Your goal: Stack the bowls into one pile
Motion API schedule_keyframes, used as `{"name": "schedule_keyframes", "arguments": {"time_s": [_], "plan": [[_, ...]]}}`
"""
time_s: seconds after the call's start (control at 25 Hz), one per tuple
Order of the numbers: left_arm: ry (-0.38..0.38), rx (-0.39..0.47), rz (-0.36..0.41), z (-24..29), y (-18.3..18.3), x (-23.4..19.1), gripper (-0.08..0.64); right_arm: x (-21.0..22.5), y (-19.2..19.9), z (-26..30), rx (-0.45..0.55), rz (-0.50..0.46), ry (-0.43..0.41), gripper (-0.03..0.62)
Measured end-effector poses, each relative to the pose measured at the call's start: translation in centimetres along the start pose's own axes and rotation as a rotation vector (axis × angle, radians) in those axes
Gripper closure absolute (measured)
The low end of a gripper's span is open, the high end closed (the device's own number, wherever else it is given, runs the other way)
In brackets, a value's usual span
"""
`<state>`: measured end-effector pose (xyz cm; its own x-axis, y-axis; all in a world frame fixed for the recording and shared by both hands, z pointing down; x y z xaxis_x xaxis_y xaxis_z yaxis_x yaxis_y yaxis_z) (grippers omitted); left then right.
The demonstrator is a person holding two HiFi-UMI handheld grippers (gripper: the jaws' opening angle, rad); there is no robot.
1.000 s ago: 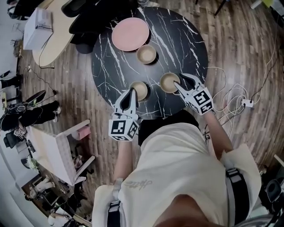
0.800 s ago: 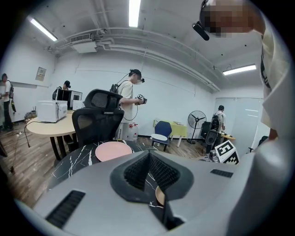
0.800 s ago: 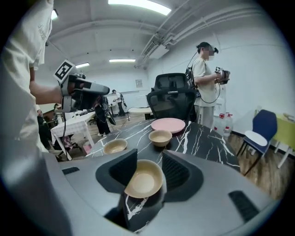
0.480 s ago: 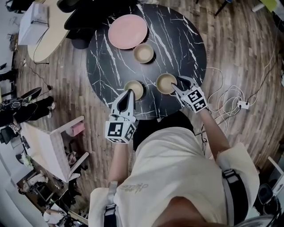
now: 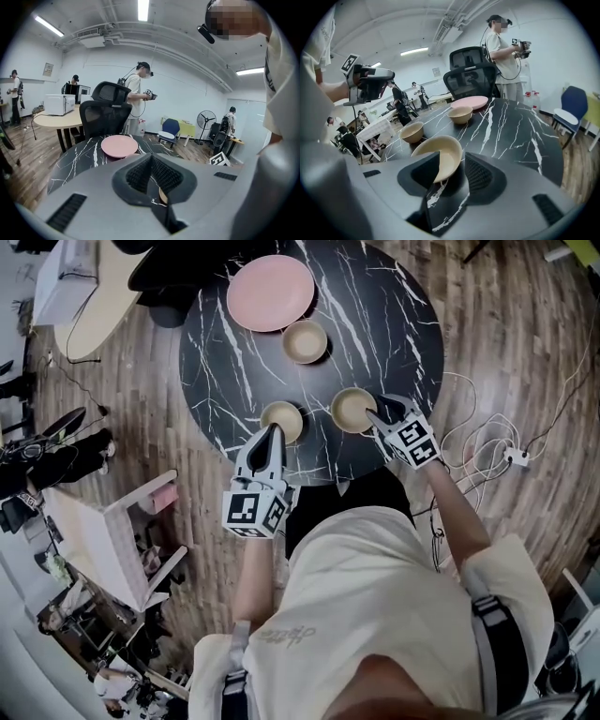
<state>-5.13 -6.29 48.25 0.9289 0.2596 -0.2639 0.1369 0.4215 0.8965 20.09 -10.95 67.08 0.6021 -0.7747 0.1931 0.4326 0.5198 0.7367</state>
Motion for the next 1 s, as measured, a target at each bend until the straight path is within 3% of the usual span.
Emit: {"name": "schedule_keyframes", "arguments": {"time_s": [0.36,0.48,0.6,0.8,1.0], "plan": [[-0.015,-0.025,0.014,0.3,0.6,-0.1,0.543,0.3,1.4,1.4,-0.053,0.008,-0.025,0.434],[-0.019,-0.024,-0.028,0.5,0.8,-0.3,0.543,0.5,1.4,1.7,-0.055,0.065,-0.052,0.451],[-0.021,-0.020,-0.063,0.8,0.9,-0.8,0.543,0.5,1.4,2.0,-0.060,0.055,-0.053,0.454],[-0.021,-0.027,-0.013,1.5,0.5,-0.6,0.543,0.8,1.2,2.4,-0.074,0.041,-0.073,0.465],[-0.017,-0.029,-0.015,1.8,0.6,-0.1,0.543,1.1,1.2,2.5,-0.095,0.035,-0.069,0.511]]}}
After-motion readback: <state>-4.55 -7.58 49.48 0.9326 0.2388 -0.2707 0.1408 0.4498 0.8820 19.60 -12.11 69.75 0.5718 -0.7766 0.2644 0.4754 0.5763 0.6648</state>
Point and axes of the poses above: the fingertips, and each gripper's own axes: z forward along the fingers, x to its right, y out of its underside, the point moved 6 cm from there along -z, backward along the fingers, and after that the axes turned 1 degree about -z, right-handed, at the moved point
